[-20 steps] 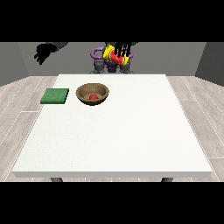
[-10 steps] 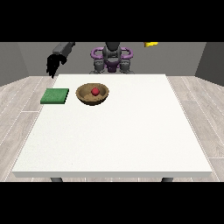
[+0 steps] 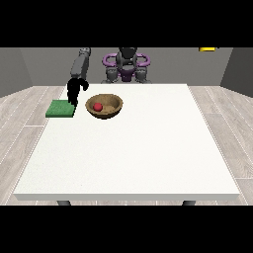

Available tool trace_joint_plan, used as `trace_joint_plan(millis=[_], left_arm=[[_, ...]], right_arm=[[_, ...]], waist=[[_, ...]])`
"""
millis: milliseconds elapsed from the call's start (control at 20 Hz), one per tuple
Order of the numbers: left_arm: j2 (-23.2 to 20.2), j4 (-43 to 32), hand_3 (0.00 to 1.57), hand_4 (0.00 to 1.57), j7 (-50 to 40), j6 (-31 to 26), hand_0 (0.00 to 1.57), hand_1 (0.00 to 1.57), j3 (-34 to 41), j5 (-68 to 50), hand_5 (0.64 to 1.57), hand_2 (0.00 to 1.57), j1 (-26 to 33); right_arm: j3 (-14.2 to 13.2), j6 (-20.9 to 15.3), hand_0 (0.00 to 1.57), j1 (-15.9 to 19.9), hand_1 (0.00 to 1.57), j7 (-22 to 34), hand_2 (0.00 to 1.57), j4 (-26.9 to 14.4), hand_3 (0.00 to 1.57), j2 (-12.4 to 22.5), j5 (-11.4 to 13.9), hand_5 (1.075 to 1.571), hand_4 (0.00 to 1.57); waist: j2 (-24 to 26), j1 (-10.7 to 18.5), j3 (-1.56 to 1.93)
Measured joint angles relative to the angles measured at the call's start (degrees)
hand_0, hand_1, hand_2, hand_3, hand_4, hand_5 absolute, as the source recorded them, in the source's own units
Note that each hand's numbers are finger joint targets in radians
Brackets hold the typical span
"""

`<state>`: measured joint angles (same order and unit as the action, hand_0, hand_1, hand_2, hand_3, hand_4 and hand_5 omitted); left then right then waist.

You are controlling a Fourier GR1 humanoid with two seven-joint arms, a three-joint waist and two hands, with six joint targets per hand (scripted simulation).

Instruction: Pick the cup and pour the ball into the bowl, then pick the bowl and place it on the pad

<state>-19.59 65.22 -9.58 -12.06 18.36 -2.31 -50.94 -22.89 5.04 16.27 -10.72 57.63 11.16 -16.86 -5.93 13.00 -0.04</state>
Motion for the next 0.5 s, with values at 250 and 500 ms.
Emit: trace_joint_plan(millis=[250,500], left_arm=[[-2.97,2.45,0.00,1.00,-0.67,-3.69,0.00,0.00,1.84,-3.97,1.542,0.00,2.01],[-6.25,4.31,0.00,1.01,-1.89,-5.65,0.00,0.00,3.85,-7.21,1.532,0.00,4.19]], right_arm=[[0.00,-0.50,0.00,3.16,0.00,-5.09,0.00,-7.23,0.00,-0.93,0.67,1.558,0.58],[0.65,0.85,0.00,6.06,0.00,-8.59,0.00,-13.61,0.00,-0.57,1.13,1.553,0.53]], waist=[[-1.80,0.39,0.07],[-2.64,-1.16,0.08]])
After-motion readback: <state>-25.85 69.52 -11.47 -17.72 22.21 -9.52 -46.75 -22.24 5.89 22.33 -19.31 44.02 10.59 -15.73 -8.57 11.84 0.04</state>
